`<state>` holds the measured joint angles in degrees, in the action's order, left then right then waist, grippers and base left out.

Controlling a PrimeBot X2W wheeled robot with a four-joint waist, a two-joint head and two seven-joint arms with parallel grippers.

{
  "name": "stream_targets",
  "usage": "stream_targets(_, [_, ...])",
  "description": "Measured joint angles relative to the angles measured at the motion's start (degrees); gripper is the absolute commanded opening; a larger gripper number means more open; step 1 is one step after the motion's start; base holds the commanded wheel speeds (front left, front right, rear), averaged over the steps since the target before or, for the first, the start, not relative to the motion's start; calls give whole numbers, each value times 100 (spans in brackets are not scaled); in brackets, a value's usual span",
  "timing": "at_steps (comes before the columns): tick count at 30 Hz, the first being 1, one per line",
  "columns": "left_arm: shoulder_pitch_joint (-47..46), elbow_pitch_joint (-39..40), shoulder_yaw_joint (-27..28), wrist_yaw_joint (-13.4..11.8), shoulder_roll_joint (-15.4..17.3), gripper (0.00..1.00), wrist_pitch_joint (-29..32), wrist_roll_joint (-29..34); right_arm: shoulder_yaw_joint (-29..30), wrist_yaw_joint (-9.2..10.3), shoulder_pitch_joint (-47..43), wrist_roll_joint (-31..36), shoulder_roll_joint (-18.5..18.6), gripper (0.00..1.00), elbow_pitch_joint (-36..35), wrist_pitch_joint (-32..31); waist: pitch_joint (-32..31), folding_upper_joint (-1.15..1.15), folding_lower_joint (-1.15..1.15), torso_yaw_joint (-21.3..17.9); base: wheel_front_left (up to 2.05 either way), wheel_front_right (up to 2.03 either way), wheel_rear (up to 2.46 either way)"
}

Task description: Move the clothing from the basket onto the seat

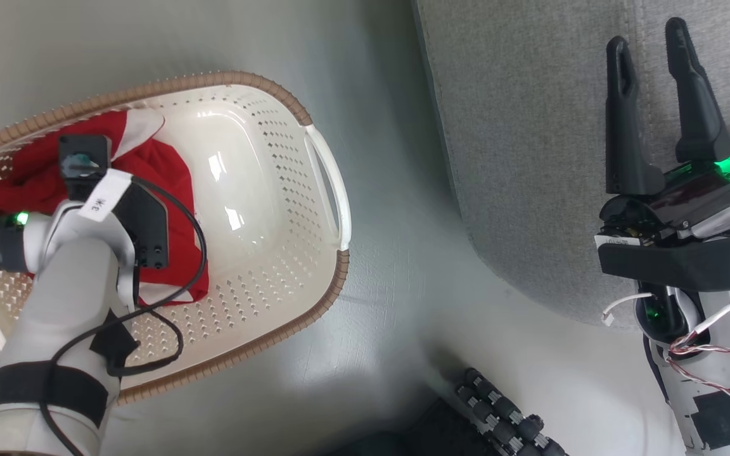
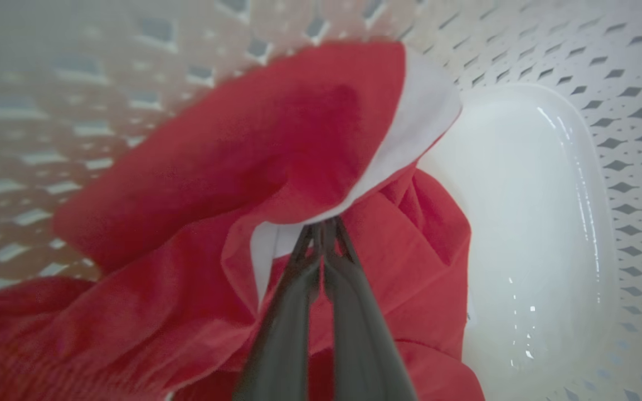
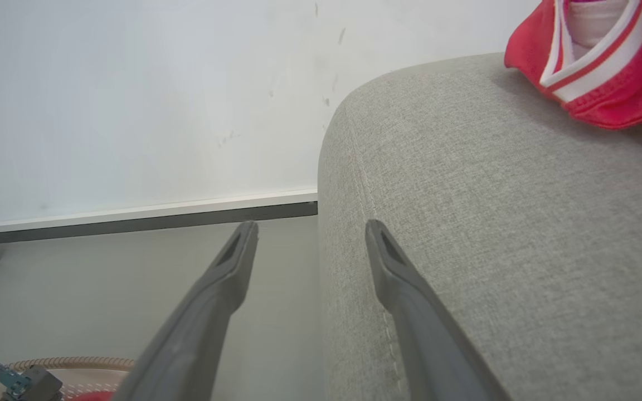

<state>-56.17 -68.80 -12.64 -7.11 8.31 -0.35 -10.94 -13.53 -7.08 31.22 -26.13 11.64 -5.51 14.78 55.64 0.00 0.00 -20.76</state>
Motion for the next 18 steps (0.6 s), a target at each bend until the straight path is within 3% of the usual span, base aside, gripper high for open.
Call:
stream_targets(10, [244,-135,-81,66,-89,0,-330,2,-21,-5,108,-14,-21,100,213,-1,-383,0,0,21,0,0,0])
stream_targets(18, [561,-198,-111,368,-266,0,-632,-19,23,-5,113,-15,-11,100,412,-2,-888,0,0,68,0,0,0])
